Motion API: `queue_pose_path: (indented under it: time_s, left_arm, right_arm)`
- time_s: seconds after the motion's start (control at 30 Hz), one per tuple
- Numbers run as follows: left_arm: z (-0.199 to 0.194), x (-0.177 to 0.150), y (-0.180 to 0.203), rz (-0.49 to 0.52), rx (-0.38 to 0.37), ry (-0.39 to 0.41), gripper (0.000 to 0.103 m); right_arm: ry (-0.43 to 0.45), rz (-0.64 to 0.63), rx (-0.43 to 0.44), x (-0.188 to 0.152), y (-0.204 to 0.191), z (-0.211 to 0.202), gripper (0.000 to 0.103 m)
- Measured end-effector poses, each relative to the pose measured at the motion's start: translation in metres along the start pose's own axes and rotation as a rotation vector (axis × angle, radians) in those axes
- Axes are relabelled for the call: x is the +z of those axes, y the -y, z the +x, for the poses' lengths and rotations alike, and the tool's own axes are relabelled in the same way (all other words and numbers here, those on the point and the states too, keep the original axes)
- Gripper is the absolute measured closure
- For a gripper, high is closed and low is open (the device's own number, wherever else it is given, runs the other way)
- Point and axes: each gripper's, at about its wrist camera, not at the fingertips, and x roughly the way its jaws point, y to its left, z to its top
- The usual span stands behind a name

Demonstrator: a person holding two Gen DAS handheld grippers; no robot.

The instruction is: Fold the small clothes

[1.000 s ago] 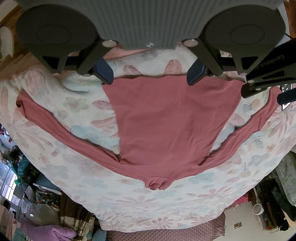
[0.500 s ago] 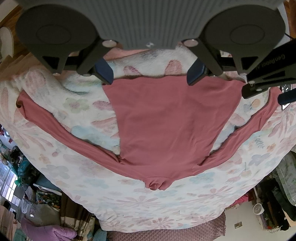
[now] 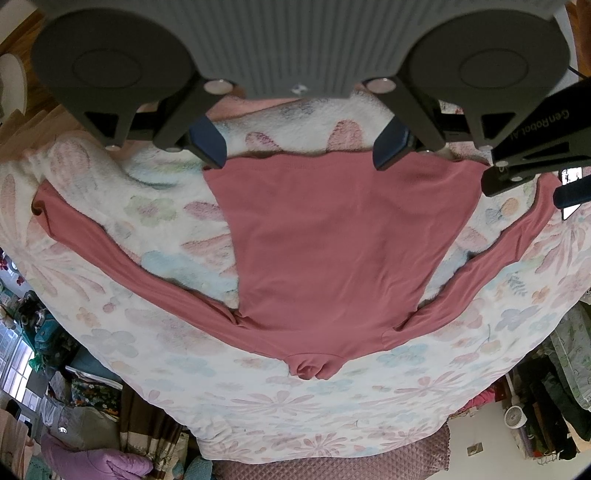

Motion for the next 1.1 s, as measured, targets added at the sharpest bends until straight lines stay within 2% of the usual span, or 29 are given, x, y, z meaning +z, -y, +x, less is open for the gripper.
queue_pose_path:
  time_s: [0.47,0.67,0.73,0.83,0.97,1.1]
  left_arm:
    - [0.000,0.000,-0.003,-0.005,-0.010,-0.002,0.007]
    - [0.014,0.000,-0.016,-0.018,-0.051,0.023,0.008]
    - [0.028,0.002,-0.028,-0.022,-0.066,0.032,0.021]
    - [0.054,0.008,-0.053,-0.021,-0.083,0.025,0.032]
    - [0.095,0.019,-0.103,-0.070,-0.063,-0.001,0.035]
    - [0.133,0.035,-0.151,-0.049,0.031,0.006,0.033]
  right_arm:
    - [-0.003,-0.002,0.002,-0.001,-0.001,0.000,0.021]
    - [-0.001,-0.013,0.004,0.001,0.000,0.005,0.020]
    - [0.035,-0.023,0.006,0.002,0.004,0.009,0.021]
    - [0.140,-0.053,0.035,0.007,0.017,0.021,0.020]
    - [0.220,-0.083,0.028,0.022,0.036,0.044,0.020]
    - [0.240,-0.093,-0.006,0.042,0.054,0.076,0.020]
